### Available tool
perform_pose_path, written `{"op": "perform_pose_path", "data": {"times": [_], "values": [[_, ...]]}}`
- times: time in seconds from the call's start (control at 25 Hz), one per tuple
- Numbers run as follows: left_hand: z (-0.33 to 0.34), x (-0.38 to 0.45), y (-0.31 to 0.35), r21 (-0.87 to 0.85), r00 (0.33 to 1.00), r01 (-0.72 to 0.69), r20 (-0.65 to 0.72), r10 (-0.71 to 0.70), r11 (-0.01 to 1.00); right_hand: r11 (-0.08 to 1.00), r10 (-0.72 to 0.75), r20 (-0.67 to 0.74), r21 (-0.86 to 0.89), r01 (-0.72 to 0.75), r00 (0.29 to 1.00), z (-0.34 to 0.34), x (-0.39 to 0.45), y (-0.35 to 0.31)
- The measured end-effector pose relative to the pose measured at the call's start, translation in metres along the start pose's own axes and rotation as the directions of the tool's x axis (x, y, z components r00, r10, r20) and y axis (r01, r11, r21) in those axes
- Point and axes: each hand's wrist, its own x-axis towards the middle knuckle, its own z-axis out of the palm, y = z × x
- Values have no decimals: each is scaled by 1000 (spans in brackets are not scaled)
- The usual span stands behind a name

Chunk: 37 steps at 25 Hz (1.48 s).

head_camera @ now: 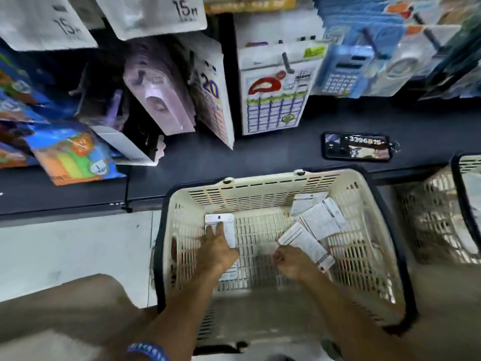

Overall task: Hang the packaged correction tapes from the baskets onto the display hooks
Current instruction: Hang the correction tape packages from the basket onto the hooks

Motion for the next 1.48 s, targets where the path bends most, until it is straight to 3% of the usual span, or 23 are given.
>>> {"op": "perform_pose_path", "data": {"times": [0.12, 0.2, 0.24, 0.4, 0.56, 0.64, 0.84, 0.92, 1.08, 1.16, 1.28, 1.4, 1.44, 1.48], "values": [[28, 19, 6, 31, 999, 18, -29, -17, 999, 993, 119, -281, 56, -107, 952, -7, 2, 18], [43, 25, 5, 93, 997, 19, -73, -13, 995, 978, 203, -363, 32, -206, 909, -15, 1, 36], [48, 26, 6, 131, 995, 18, -99, -5, 991, 973, 224, -352, 35, -226, 909, -18, 2, 45], [49, 22, 10, 239, 989, -51, -120, 82, 970, 910, 315, -249, 355, -217, 916, -17, 11, 66], [33, 22, 6, 221, 985, -135, -72, 154, 966, 933, 281, -165, 278, -229, 945, -8, 20, 61], [20, 23, 7, 159, 990, -101, -79, 115, 982, 907, 257, -78, 362, -213, 963, -4, 25, 54], [1, 13, 5, 111, 995, 12, -101, 0, 994, 819, 260, -49, 540, -194, 964, 13, 36, 27], [6, 7, 2, 72, 995, 42, -94, -35, 997, 832, 247, -64, 526, -177, 967, 28, 37, 20], [17, -3, 1, -95, 971, 47, -231, -68, 994, 929, 311, -154, 257, -266, 938, 43, 41, 18], [22, -4, 2, -137, 951, 22, -303, -63, 990, 930, 220, -165, 332, -156, 962, 39, 44, 16], [24, 6, 6, -281, 951, -83, -308, -8, 956, 820, 65, -184, 570, 52, 981, 29, 38, 13], [14, 15, 9, -568, 995, -47, -103, -13, 822, 537, -55, -237, 812, 229, 970, 15, 23, 10], [10, 15, 9, -646, 1000, 5, -12, -16, 763, 526, -117, -328, 780, 339, 937, 9, 19, 10], [7, 15, 9, -710, 996, 85, 76, -43, 699, 585, -201, -425, 671, 456, 882, 5, 16, 11]]}}
